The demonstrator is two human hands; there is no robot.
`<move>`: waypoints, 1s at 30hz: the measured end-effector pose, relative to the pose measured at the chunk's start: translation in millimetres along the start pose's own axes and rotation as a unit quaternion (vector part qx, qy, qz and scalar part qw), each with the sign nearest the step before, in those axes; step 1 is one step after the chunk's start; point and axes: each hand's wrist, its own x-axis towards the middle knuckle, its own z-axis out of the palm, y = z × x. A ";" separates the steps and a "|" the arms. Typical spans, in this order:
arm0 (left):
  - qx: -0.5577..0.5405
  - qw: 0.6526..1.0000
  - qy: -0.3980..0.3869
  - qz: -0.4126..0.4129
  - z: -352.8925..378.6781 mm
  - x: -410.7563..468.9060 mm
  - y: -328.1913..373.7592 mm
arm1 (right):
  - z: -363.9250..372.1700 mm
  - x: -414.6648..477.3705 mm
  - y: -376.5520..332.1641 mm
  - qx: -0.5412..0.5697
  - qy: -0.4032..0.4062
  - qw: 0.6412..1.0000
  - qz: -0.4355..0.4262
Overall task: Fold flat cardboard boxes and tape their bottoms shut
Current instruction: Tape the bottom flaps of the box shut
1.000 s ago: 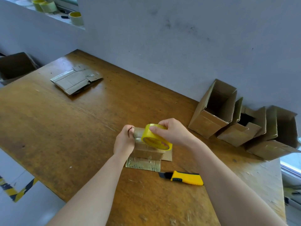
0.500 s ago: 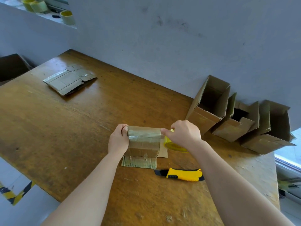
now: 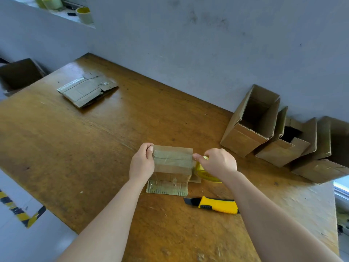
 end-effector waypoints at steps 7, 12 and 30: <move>0.021 0.997 -0.071 0.011 -2.7 5.3 1.7 | 10.9 -2.4 1.1 0.054 -0.026 0.998 0.030; 0.111 0.993 -0.020 0.020 -6.4 -0.4 10.8 | 11.0 -4.9 -3.1 0.049 -0.022 0.997 0.048; 0.353 0.923 -0.101 0.112 -27.2 4.7 5.7 | 18.0 -52.4 -75.2 0.254 -0.159 0.954 0.025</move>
